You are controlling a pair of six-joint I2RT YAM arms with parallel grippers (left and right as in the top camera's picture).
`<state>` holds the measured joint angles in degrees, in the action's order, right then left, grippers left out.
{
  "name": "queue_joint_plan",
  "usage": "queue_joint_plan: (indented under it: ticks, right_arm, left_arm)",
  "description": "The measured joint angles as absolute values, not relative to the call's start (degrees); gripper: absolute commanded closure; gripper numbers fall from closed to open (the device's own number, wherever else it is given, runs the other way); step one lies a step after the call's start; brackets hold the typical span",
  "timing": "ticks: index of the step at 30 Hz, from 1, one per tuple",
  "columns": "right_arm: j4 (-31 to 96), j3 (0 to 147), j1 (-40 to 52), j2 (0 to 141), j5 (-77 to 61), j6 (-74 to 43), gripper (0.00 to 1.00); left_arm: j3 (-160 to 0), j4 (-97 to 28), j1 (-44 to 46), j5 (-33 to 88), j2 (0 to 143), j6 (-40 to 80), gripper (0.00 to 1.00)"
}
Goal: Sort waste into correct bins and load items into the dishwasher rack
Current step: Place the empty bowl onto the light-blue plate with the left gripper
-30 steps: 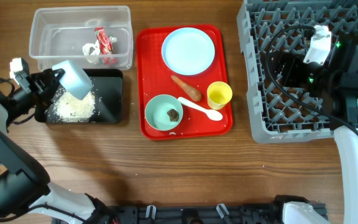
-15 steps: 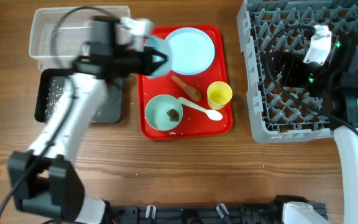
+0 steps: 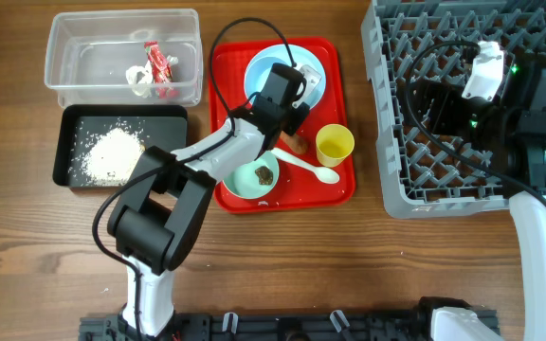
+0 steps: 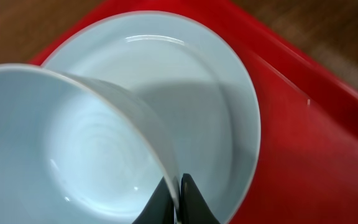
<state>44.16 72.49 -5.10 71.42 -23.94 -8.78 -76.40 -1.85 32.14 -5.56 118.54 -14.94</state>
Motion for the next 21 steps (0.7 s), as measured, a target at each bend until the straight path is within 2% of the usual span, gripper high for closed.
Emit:
queue_joint_plan:
  ticks: [4,5,6,7,14,17,21]
  right_arm:
    - [44.2,72.5,-5.1,71.4,-23.9,-8.8,0.0]
    - [44.2,72.5,-5.1,71.4,-23.9,-8.8,0.0]
    - [44.2,72.5,-5.1,71.4,-23.9,-8.8,0.0]
    - [44.2,72.5,-5.1,71.4,-23.9,-8.8,0.0]
    - [44.2,72.5,-5.1,71.4,-23.9,-8.8,0.0]
    - [44.2,72.5,-5.1,71.4,-23.9,-8.8,0.0]
    - [44.2,72.5,-5.1,71.4,-23.9,-8.8,0.0]
  left_arm:
    - [-76.5,-1.4,32.1,-6.2,118.5,-15.3,0.9]
    - [-76.5,-2.4,32.1,-6.2,118.5,-15.4,0.76]
    - [-76.5,-4.3,32.1,-6.2,118.5,-15.5,0.44]
    - [-76.5,-5.5,32.1,-6.2,118.5,-16.0,0.0]
    - [-76.5,-7.2,32.4,-11.9,117.8,-15.0,0.0]
    - [-76.5,-8.5,32.8,-15.0,113.1,-12.1,0.0]
    - [-77.2,-25.9,32.9,-10.4,100.3,-5.8,0.0]
